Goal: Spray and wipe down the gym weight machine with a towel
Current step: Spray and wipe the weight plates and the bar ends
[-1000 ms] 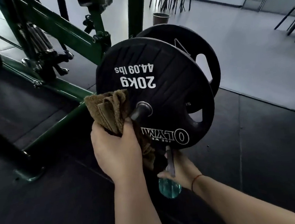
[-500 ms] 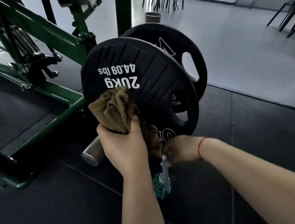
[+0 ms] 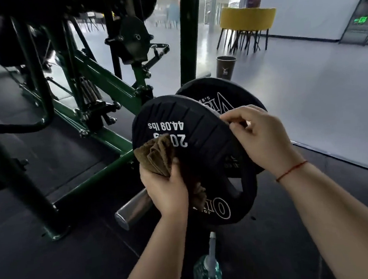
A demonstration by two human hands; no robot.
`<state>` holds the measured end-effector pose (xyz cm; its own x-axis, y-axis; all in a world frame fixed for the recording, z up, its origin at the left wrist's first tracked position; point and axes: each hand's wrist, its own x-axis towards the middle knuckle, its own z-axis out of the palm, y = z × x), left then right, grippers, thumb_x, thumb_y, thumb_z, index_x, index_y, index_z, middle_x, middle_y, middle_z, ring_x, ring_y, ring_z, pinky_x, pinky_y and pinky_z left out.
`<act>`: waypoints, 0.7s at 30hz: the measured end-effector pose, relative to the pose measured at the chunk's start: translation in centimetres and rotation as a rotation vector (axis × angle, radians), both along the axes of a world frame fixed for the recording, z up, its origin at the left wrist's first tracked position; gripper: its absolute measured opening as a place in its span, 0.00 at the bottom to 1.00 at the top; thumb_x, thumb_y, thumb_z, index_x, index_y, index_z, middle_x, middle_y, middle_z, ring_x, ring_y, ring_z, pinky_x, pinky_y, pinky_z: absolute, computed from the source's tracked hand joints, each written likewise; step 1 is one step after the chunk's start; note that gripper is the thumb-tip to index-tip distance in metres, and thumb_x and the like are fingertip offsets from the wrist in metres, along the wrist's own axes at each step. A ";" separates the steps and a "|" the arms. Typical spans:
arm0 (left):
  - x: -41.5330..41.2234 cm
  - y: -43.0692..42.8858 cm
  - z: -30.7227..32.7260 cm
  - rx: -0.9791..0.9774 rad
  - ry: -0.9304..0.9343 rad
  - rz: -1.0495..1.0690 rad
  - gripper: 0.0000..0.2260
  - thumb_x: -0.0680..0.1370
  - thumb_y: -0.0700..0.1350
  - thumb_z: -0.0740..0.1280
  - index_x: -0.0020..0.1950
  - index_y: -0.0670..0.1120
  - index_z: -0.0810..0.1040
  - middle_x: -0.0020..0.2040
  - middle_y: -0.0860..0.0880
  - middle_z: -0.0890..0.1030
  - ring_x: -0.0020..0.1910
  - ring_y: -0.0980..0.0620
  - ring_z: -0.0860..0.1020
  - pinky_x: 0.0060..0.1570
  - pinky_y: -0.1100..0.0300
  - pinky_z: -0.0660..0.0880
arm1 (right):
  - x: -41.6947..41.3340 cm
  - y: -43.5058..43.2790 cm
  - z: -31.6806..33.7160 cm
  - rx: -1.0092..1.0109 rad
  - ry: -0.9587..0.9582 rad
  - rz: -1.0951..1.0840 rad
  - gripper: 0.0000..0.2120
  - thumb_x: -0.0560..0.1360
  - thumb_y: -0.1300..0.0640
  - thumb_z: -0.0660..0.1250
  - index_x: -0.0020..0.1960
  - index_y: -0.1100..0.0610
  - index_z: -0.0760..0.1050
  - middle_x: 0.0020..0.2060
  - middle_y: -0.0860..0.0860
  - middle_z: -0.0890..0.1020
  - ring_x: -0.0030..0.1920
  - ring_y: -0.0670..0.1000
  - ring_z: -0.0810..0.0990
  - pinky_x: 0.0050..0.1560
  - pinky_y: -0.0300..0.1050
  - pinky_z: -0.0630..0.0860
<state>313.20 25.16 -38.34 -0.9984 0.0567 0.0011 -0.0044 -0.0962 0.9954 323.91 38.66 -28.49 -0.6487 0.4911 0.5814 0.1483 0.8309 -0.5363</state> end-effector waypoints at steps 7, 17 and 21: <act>-6.9 3.9 3.6 -0.146 -0.045 0.060 0.28 0.81 0.49 0.68 0.78 0.44 0.62 0.70 0.38 0.67 0.68 0.36 0.71 0.67 0.49 0.67 | -1.1 0.2 -4.3 -0.331 -0.164 -0.060 0.27 0.83 0.45 0.60 0.80 0.47 0.59 0.75 0.46 0.68 0.75 0.47 0.64 0.68 0.37 0.58; -1.7 4.4 3.6 -0.320 0.389 -0.185 0.30 0.75 0.45 0.72 0.74 0.44 0.65 0.67 0.45 0.71 0.62 0.42 0.74 0.56 0.53 0.70 | -1.9 0.6 -5.7 -0.244 -0.124 -0.105 0.25 0.84 0.47 0.59 0.80 0.43 0.58 0.74 0.42 0.69 0.71 0.44 0.68 0.60 0.37 0.63; -2.2 3.8 3.9 -0.288 0.594 -0.212 0.28 0.74 0.42 0.71 0.73 0.45 0.68 0.64 0.48 0.71 0.62 0.47 0.73 0.56 0.59 0.68 | -1.7 1.0 -5.5 -0.288 -0.053 -0.102 0.22 0.83 0.44 0.60 0.76 0.40 0.65 0.69 0.38 0.74 0.70 0.40 0.70 0.66 0.39 0.67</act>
